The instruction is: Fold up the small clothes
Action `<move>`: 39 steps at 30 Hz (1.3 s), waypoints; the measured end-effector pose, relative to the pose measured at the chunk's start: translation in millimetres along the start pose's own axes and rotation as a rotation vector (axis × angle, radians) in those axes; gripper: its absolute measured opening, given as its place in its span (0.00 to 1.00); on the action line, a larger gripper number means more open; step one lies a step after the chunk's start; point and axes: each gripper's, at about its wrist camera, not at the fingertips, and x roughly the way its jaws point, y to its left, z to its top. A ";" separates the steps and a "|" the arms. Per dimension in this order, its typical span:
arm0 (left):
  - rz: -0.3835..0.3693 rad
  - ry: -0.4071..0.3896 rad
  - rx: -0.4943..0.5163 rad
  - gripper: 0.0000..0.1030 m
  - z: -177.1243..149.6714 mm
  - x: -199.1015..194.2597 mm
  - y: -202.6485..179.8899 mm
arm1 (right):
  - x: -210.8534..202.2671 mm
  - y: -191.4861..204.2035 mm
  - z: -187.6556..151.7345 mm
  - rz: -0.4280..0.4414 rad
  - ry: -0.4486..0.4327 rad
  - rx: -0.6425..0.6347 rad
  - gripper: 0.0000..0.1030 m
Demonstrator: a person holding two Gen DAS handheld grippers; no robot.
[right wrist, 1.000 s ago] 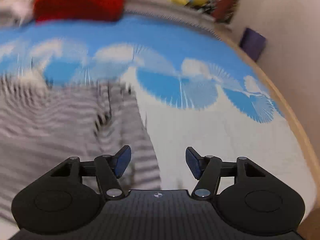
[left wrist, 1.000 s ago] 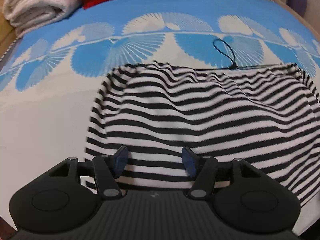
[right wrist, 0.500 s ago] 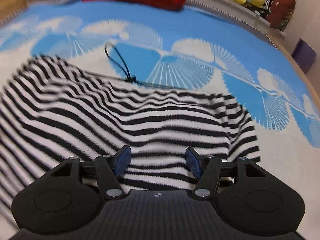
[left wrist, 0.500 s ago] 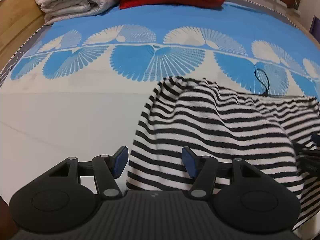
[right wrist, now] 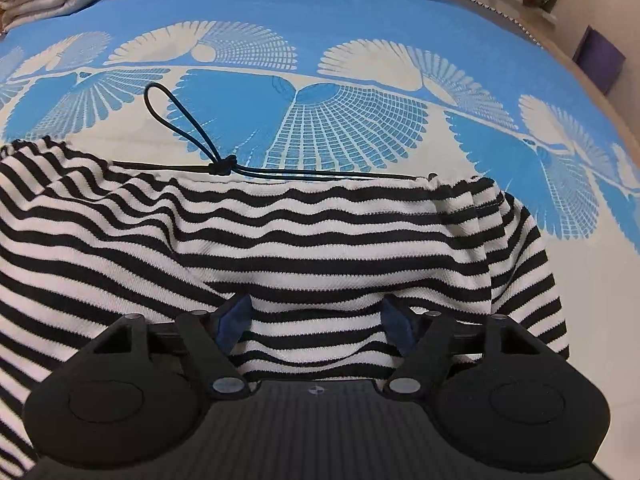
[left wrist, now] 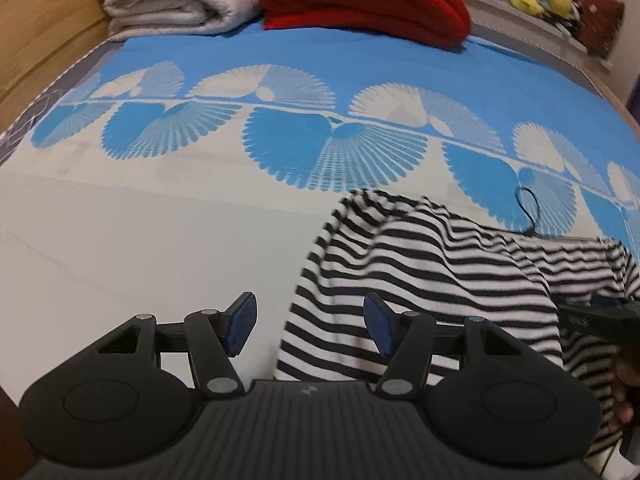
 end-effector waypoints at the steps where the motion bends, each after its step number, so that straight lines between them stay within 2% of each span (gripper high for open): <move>1: 0.005 0.001 -0.010 0.63 0.0 -0.5 2.3 | -4.8 -1.9 0.6 0.009 -0.004 -0.003 0.68; 6: 0.025 -0.003 0.001 0.63 -2.4 -8.0 9.6 | -59.1 -16.4 -7.4 0.042 -0.116 -0.065 0.67; 9: 0.037 -0.002 0.000 0.63 -4.6 -12.9 15.4 | -83.8 -33.3 -20.2 0.044 -0.122 -0.075 0.67; 11: 0.042 0.001 -0.022 0.63 -6.2 -15.9 20.9 | -85.7 -47.7 -31.0 0.040 -0.079 -0.070 0.68; 14: 0.057 0.003 -0.033 0.63 -8.9 -22.2 27.3 | -57.8 -71.5 -54.2 -0.010 0.099 -0.082 0.68; 15: 0.060 0.004 -0.033 0.63 -10.2 -24.5 29.1 | -46.8 -78.3 -62.6 -0.031 0.159 -0.087 0.71; 16: 0.062 0.006 -0.033 0.63 -11.8 -27.0 31.2 | -40.7 -86.0 -69.3 -0.030 0.195 -0.078 0.78; 19: 0.061 0.020 -0.036 0.63 -19.2 -33.0 37.7 | -57.0 -105.4 -67.4 -0.002 0.143 -0.002 0.72; 25: 0.023 0.012 -0.048 0.63 -35.4 -46.7 44.3 | -143.9 -136.7 -62.9 0.040 -0.124 0.000 0.71; 28: -0.008 0.007 -0.073 0.63 -49.7 -49.4 45.7 | -185.9 -159.6 -78.7 0.055 -0.242 0.073 0.74; 30: -0.050 0.008 -0.102 0.63 -60.2 -48.7 47.4 | -197.0 -174.6 -94.2 0.077 -0.257 0.159 0.74; 32: -0.080 0.030 -0.138 0.59 -71.5 -44.4 48.7 | -198.7 -181.4 -107.0 0.095 -0.230 0.215 0.74; 33: -0.098 0.048 -0.162 0.53 -76.6 -40.2 49.9 | -199.7 -181.7 -112.1 0.102 -0.230 0.216 0.74; 34: -0.118 0.062 -0.183 0.46 -80.5 -35.3 50.5 | -200.9 -180.4 -115.9 0.091 -0.240 0.198 0.74; 36: -0.144 0.117 -0.224 0.41 -91.5 -20.2 50.2 | -202.0 -172.4 -122.7 0.042 -0.259 0.129 0.74; 39: -0.151 0.212 -0.309 0.40 -107.5 3.1 52.3 | -194.0 -168.3 -130.3 0.003 -0.248 0.046 0.74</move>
